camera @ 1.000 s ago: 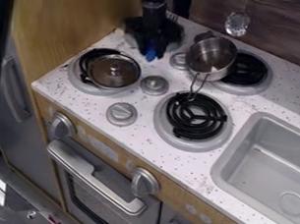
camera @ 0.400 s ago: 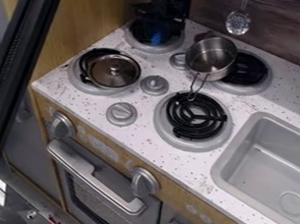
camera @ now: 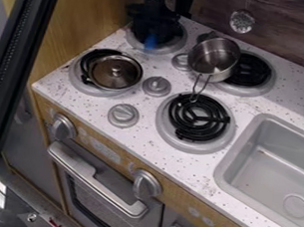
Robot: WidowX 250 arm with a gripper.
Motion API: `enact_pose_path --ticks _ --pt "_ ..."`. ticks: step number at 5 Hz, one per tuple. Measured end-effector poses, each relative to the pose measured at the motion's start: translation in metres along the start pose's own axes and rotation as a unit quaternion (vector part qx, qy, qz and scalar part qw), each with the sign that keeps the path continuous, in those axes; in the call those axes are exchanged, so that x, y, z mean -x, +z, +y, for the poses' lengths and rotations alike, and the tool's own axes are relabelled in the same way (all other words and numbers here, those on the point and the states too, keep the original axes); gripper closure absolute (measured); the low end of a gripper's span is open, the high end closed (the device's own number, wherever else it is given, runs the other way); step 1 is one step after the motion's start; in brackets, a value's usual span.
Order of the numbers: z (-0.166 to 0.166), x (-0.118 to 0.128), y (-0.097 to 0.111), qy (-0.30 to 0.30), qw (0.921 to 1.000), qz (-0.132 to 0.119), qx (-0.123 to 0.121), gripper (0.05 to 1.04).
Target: TAKE THE BLUE FORK AND PLACE IT ON THE UPPER LEFT BURNER
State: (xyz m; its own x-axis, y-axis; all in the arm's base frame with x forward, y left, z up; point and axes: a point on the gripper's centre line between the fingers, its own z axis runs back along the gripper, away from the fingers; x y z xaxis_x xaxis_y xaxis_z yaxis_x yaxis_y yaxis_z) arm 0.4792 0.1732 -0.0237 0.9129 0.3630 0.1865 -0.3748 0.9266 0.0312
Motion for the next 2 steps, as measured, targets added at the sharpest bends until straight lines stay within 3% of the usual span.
enact_pose_path --ticks 1,2 --pt "-0.010 0.019 -0.016 -0.005 0.9995 0.030 0.008 0.086" --pt "-0.022 0.039 -0.012 -0.019 0.9984 0.052 0.012 0.084"
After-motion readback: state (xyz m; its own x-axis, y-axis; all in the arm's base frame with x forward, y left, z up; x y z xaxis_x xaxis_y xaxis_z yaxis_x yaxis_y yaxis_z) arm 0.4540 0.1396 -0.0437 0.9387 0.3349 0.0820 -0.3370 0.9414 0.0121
